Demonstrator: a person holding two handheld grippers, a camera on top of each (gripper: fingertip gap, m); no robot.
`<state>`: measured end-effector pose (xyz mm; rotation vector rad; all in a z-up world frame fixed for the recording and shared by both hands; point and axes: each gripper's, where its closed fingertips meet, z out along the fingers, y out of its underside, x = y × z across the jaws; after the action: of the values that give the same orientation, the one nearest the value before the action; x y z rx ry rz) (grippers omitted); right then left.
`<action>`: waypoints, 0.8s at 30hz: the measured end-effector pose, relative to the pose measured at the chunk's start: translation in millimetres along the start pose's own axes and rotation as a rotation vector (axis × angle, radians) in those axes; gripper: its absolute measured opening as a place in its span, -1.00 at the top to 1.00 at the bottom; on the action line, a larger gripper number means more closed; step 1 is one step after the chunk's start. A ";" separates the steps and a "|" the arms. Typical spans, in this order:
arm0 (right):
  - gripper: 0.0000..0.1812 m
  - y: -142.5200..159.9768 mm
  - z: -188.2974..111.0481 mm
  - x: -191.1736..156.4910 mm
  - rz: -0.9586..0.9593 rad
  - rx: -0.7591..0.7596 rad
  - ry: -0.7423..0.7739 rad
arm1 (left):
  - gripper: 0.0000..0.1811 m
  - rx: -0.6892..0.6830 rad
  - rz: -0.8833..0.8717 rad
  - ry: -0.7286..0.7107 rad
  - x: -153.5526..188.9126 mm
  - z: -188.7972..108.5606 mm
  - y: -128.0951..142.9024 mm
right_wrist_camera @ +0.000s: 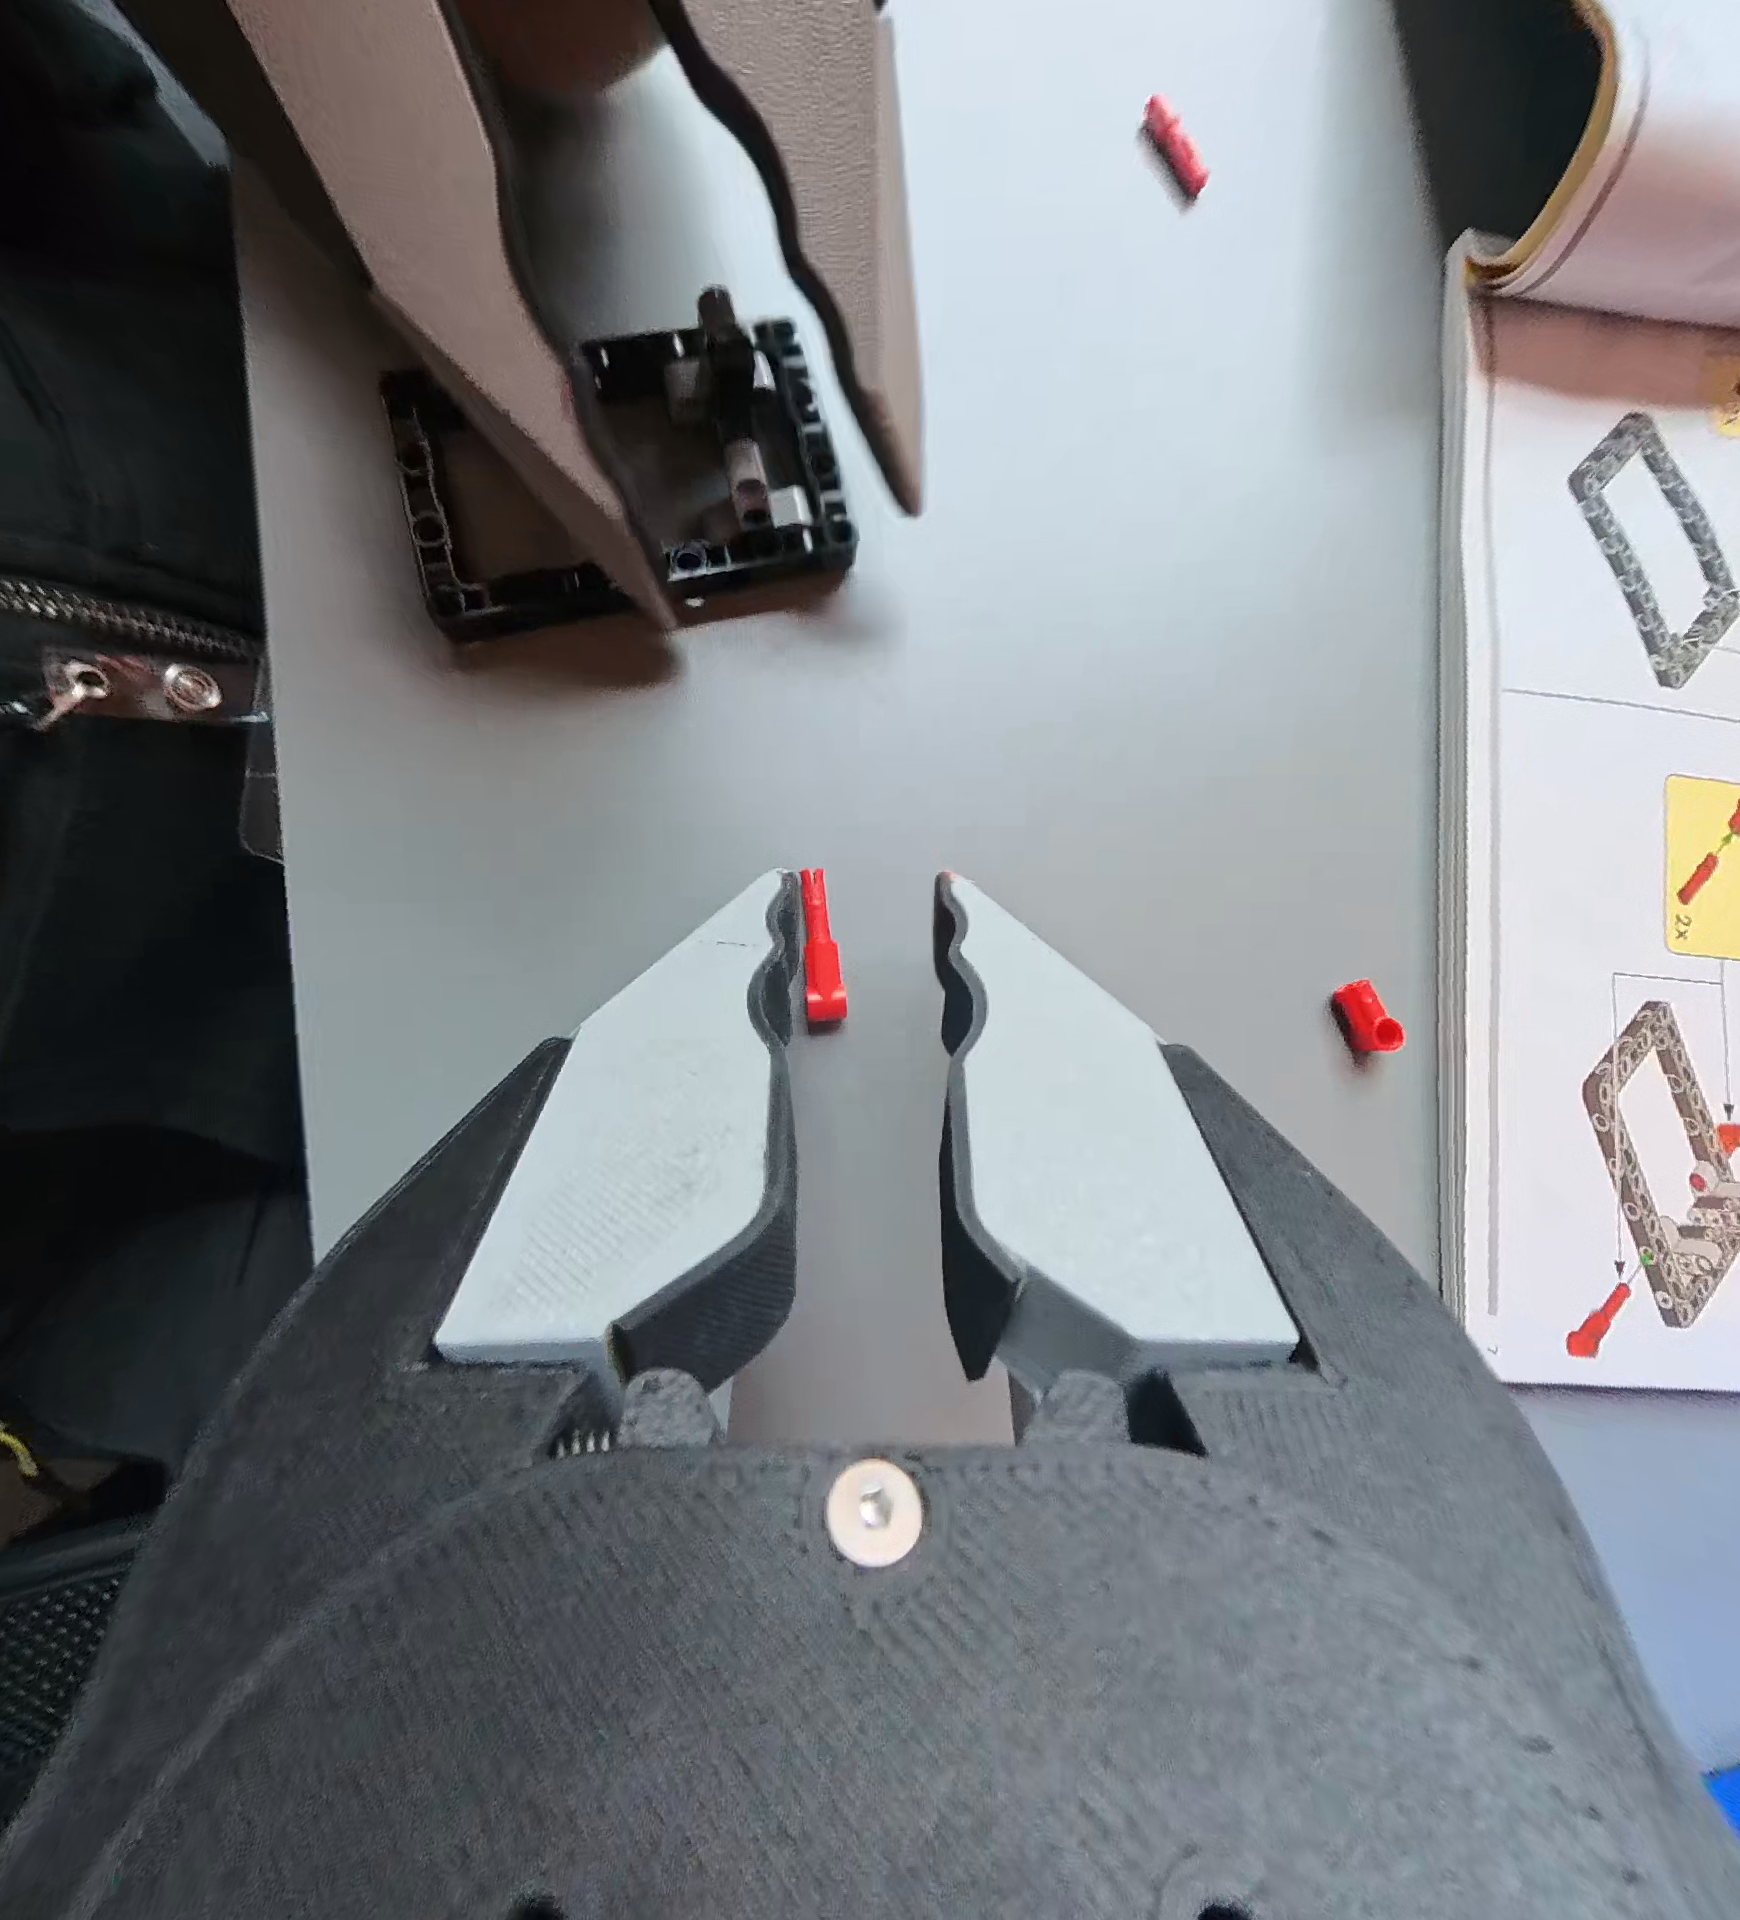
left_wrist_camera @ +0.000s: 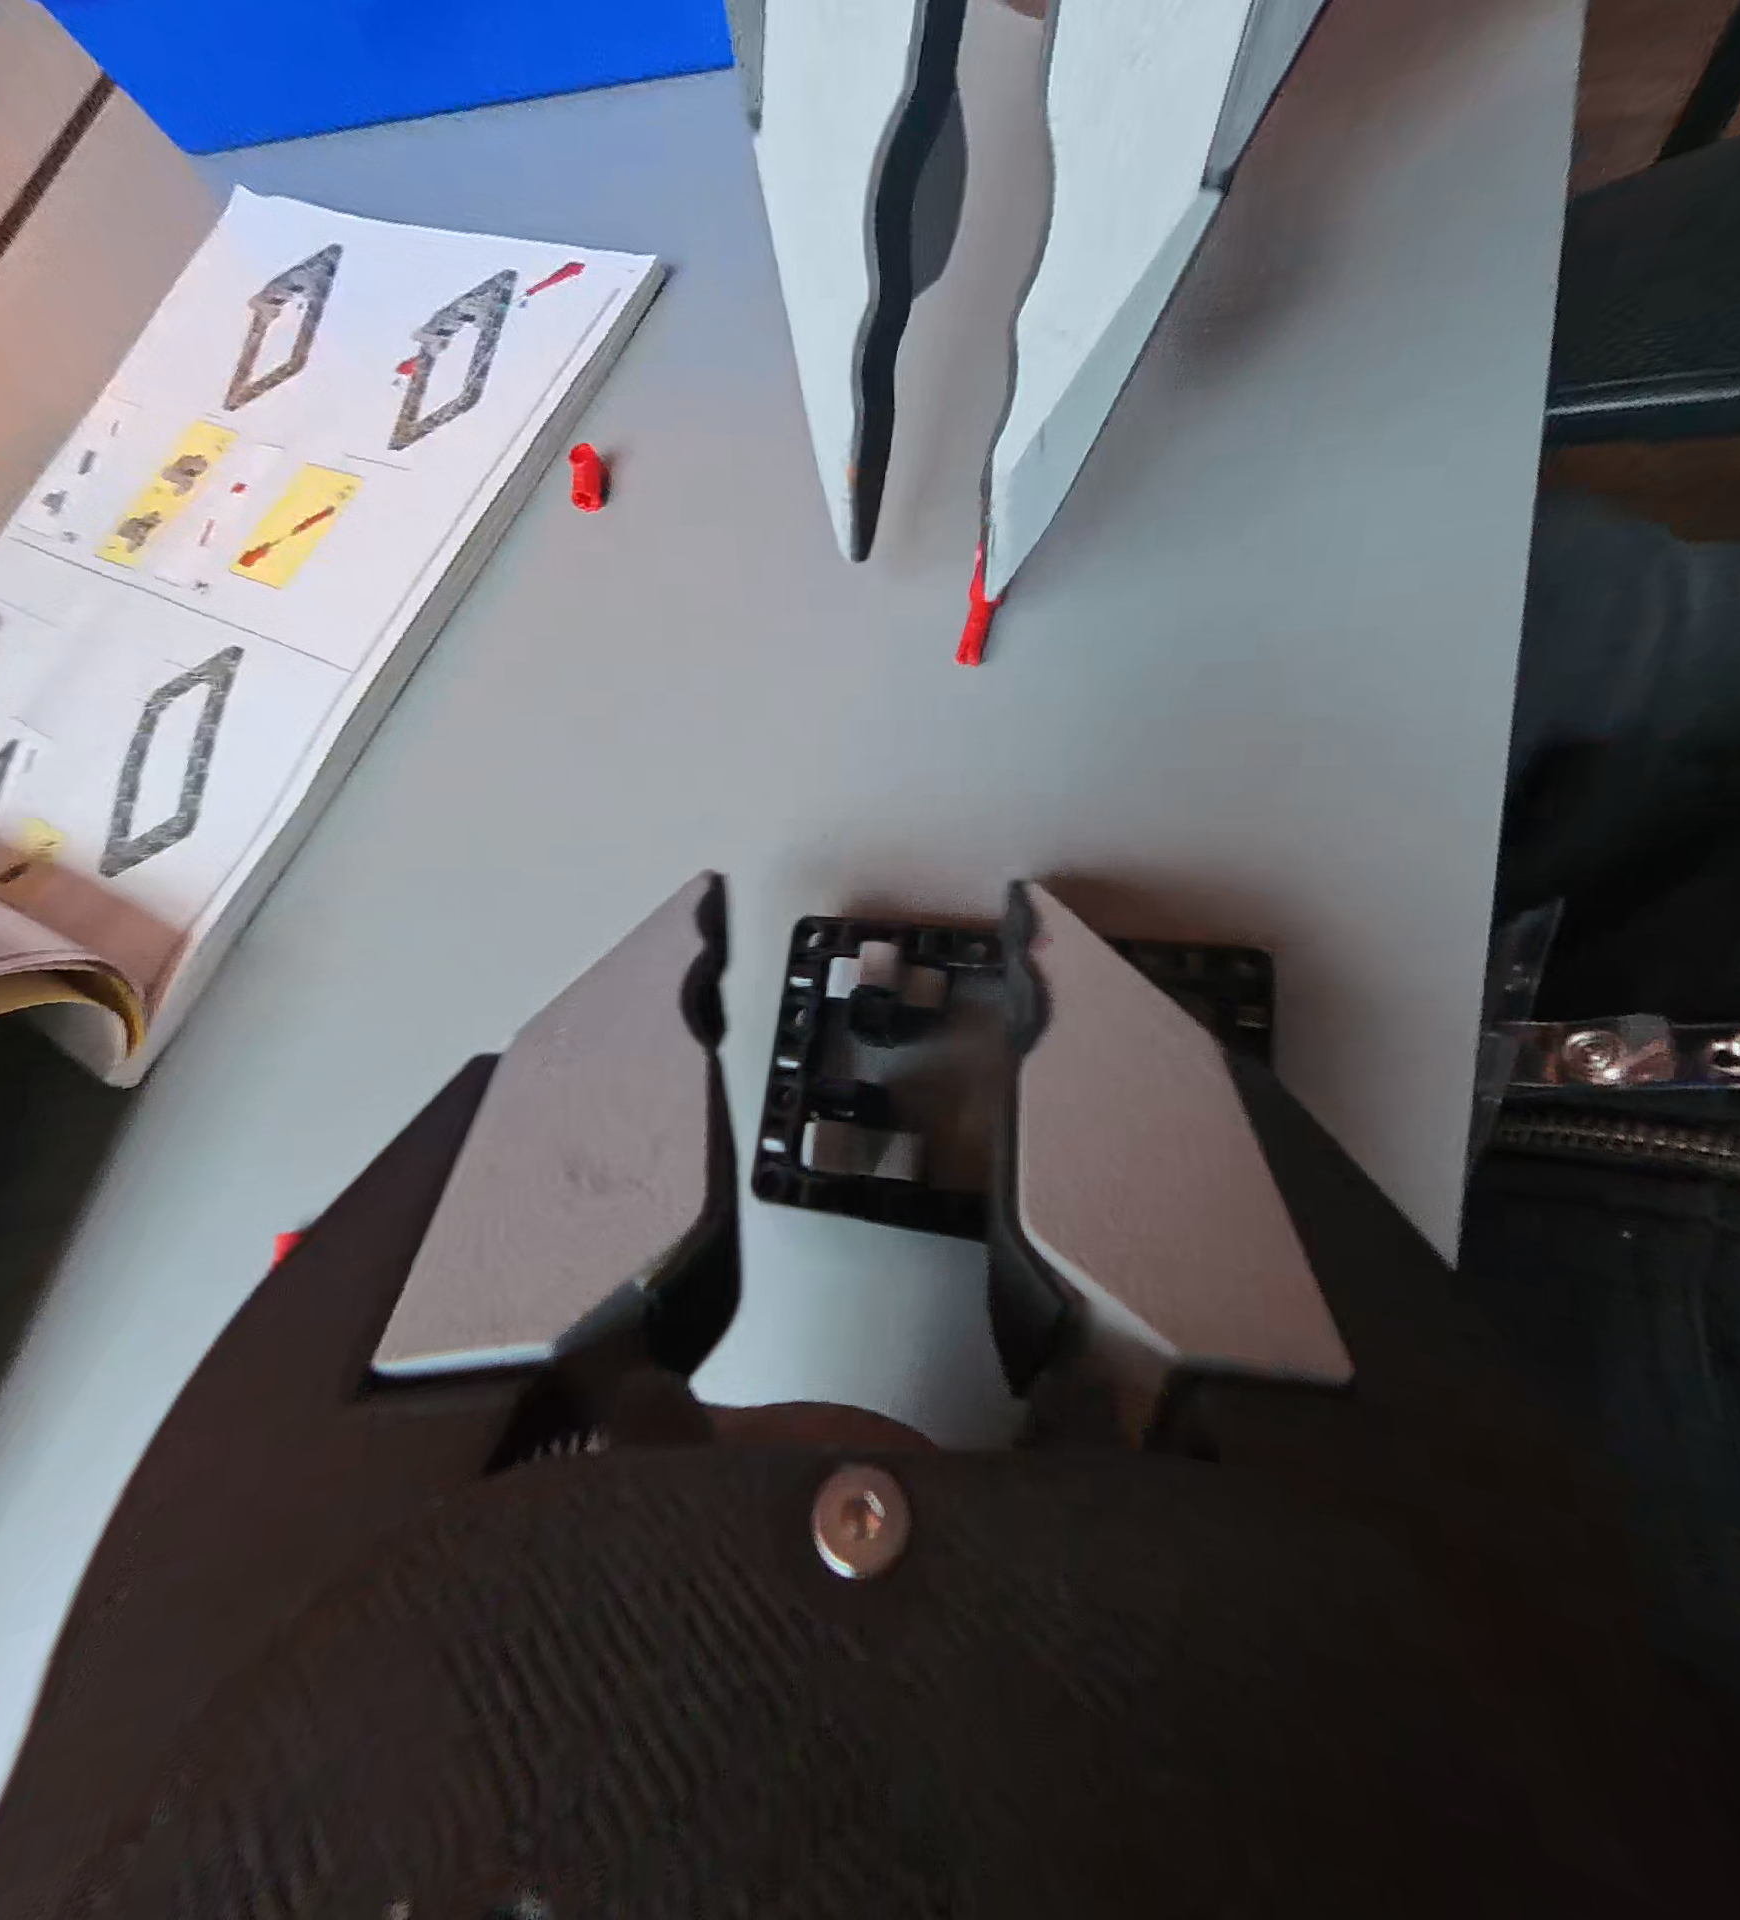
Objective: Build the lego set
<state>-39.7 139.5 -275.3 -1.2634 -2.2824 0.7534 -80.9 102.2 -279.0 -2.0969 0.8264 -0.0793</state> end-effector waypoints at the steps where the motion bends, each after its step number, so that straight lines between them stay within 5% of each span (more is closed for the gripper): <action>1: 0.74 -3.3 -1.8 -1.1 0.012 0.023 -0.006 | 0.33 -0.001 -0.003 -0.003 -1.5 -3.0 -0.7; 7: 0.69 -20.9 -4.8 -15.8 0.059 0.113 -0.019 | 0.38 0.036 -0.045 0.014 -10.5 -36.7 5.1; 15: 0.65 -41.8 11.7 -33.2 0.152 0.194 -0.100 | 0.46 -0.115 -0.027 0.106 -3.3 -19.1 29.9; 24: 0.44 -49.2 32.2 -29.8 0.251 0.134 -0.017 | 0.33 -0.092 -0.133 0.040 -2.5 -51.0 26.8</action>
<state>-75.2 84.1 -271.5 -1.5003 -2.0700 0.9892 -114.2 57.0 -266.1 -2.2429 0.7252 -0.1577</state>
